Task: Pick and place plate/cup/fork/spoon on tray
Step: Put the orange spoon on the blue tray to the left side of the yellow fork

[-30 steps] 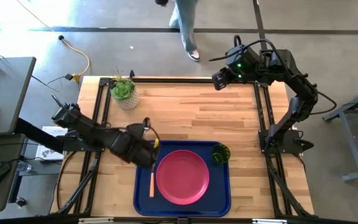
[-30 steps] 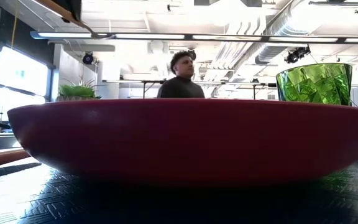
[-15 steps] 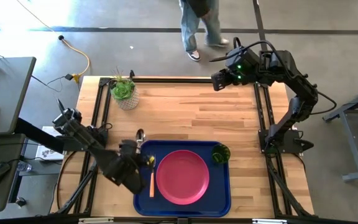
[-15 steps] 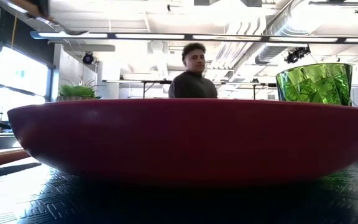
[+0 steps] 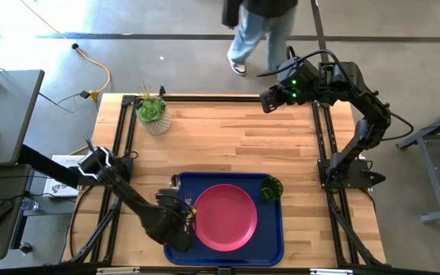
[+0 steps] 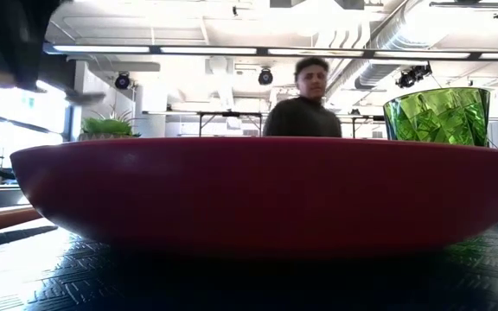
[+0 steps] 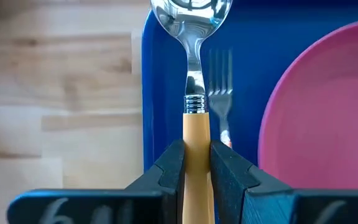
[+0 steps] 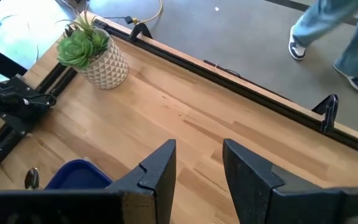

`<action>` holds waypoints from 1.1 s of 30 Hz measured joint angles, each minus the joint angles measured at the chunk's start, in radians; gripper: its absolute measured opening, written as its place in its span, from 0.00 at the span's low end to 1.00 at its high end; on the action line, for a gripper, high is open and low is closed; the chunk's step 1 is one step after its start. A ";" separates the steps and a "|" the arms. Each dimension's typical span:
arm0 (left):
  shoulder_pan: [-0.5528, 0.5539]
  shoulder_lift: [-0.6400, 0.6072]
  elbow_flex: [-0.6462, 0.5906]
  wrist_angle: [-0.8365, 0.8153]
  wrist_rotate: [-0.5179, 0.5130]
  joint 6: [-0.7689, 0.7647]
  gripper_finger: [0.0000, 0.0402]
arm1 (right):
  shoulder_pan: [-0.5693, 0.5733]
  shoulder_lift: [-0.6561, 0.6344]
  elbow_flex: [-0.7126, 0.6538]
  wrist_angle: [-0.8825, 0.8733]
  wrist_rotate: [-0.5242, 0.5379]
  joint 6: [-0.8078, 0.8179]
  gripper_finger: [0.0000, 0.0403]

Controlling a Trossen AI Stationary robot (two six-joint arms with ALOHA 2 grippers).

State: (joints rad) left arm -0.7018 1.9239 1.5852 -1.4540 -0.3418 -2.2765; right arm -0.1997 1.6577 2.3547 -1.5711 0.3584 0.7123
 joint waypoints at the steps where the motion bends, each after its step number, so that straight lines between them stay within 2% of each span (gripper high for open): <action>1: 0.003 0.015 0.000 0.011 0.016 0.000 0.11 | 0.004 0.000 0.000 0.000 0.001 -0.007 0.31; 10: 0.015 0.099 0.000 0.134 0.082 0.000 0.11 | 0.017 0.000 0.000 0.000 0.003 -0.016 0.31; 26: 0.010 0.184 0.000 0.180 0.185 -0.001 0.11 | 0.094 0.000 0.000 0.000 0.009 -0.014 0.31; 33: 0.005 0.191 0.000 0.202 0.186 0.000 0.11 | 0.111 0.000 0.000 0.000 0.016 -0.014 0.31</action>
State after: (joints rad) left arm -0.6967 2.1147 1.5856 -1.2521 -0.1558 -2.2765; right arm -0.0887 1.6573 2.3547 -1.5711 0.3748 0.6987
